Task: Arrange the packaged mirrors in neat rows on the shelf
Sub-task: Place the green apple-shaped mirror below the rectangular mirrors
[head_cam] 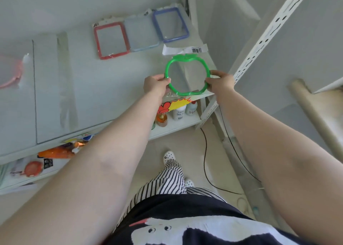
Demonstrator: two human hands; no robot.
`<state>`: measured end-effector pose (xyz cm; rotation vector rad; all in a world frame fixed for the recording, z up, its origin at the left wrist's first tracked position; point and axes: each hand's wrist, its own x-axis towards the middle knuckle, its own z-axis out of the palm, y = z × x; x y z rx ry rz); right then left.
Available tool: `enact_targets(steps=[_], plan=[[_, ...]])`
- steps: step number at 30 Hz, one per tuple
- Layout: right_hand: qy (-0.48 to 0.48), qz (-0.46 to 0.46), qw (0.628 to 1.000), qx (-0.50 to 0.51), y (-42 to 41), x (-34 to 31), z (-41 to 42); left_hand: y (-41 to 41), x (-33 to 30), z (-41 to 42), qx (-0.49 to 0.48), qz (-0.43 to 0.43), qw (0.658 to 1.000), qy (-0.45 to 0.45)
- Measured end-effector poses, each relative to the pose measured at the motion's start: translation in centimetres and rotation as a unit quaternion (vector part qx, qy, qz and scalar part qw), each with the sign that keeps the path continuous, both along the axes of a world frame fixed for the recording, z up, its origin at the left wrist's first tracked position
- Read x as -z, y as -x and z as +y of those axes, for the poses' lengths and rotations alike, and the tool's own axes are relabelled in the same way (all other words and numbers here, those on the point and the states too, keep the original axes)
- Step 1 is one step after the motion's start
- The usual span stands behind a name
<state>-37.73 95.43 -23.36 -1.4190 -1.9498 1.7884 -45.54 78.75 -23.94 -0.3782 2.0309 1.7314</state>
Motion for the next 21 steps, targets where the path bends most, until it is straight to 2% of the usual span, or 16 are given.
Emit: enact_targets(steps=[8, 21], plan=[[-0.001, 0.007, 1.000, 0.008, 5.0, 1.5, 3.0, 4.9, 1.0, 2.8, 0.006, -0.018, 1.000, 0.024], [-0.032, -0.031, 0.998, -0.053, 9.1, 3.4, 5.7, 8.4, 2.9, 4.6, -0.002, -0.042, 0.998, 0.044]])
